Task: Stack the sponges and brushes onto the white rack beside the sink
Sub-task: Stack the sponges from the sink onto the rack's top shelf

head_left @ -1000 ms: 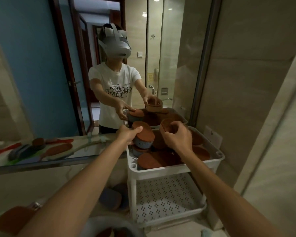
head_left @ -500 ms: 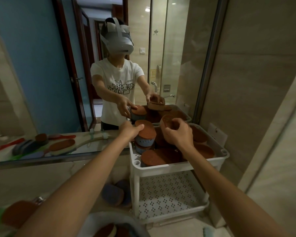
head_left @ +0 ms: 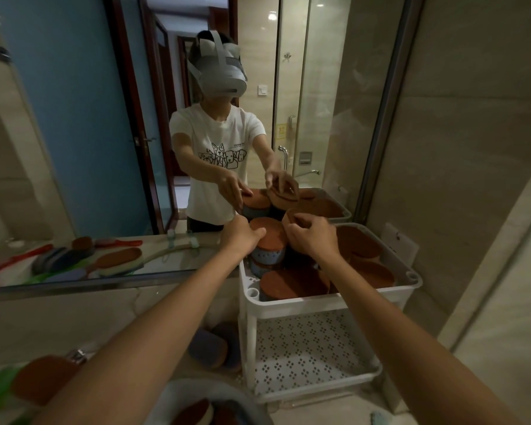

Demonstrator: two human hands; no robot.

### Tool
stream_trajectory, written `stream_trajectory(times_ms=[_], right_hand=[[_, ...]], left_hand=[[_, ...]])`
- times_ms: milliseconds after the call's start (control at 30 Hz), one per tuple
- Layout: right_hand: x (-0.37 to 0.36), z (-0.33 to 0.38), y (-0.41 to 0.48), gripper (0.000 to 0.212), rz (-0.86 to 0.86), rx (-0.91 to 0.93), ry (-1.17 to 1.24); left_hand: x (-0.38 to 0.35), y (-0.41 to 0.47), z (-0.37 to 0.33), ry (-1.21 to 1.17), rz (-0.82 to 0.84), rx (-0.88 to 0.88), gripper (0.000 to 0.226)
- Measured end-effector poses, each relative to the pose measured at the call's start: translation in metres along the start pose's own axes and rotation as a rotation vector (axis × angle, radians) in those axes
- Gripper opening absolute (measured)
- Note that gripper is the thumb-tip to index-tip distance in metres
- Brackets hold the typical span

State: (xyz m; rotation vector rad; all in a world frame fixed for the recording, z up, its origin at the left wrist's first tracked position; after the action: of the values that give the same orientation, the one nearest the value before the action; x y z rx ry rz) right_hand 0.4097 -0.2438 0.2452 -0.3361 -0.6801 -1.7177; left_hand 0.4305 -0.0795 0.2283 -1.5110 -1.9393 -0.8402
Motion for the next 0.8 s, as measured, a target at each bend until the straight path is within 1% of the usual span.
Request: stream_trajectory(times_ms=[67, 167, 333, 400, 467, 533, 633, 800], right_hand=[[-0.001, -0.001, 0.000, 0.025, 0.015, 0.016, -0.015], [-0.007, -0.004, 0.003, 0.023, 0.071, 0.025, -0.084], [-0.015, -0.007, 0.004, 0.026, 0.119, 0.087, -0.171], [-0.016, -0.010, 0.004, 0.031, 0.140, 0.074, -0.158], [-0.016, -0.014, 0.006, 0.035, 0.171, 0.051, -0.152], [-0.016, -0.016, 0.009, 0.039, 0.197, 0.047, -0.180], [-0.017, -0.017, 0.011, 0.041, 0.231, 0.058, -0.233], [-0.016, -0.017, 0.010, 0.040, 0.245, 0.082, -0.269]], left_hand=[[-0.001, 0.000, 0.000, -0.005, -0.002, -0.001, 0.043], [-0.003, 0.001, 0.002, -0.016, -0.008, -0.003, 0.042], [-0.002, 0.000, 0.002, -0.002, -0.008, 0.009, 0.042], [-0.002, -0.002, -0.002, 0.019, 0.002, -0.008, 0.043], [-0.002, -0.004, -0.007, 0.021, 0.016, -0.050, 0.049], [-0.005, -0.005, -0.010, 0.030, 0.039, -0.091, 0.045], [-0.009, -0.005, -0.011, 0.046, 0.063, -0.105, 0.039], [-0.009, -0.011, -0.016, 0.086, 0.067, -0.107, 0.039]])
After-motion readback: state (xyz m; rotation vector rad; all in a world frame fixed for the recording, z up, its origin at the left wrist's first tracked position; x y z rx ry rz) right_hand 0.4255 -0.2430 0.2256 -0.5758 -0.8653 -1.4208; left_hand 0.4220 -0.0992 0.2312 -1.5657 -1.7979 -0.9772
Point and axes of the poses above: each hand's wrist, its own y-axis towards the middle knuckle, its own x-axis out of the back of the hand, z = x × y, the point moved 7 cm from there along y, towards the middle knuckle, and after that the axes turned 1 degree about -z, right-handed, at the moved point
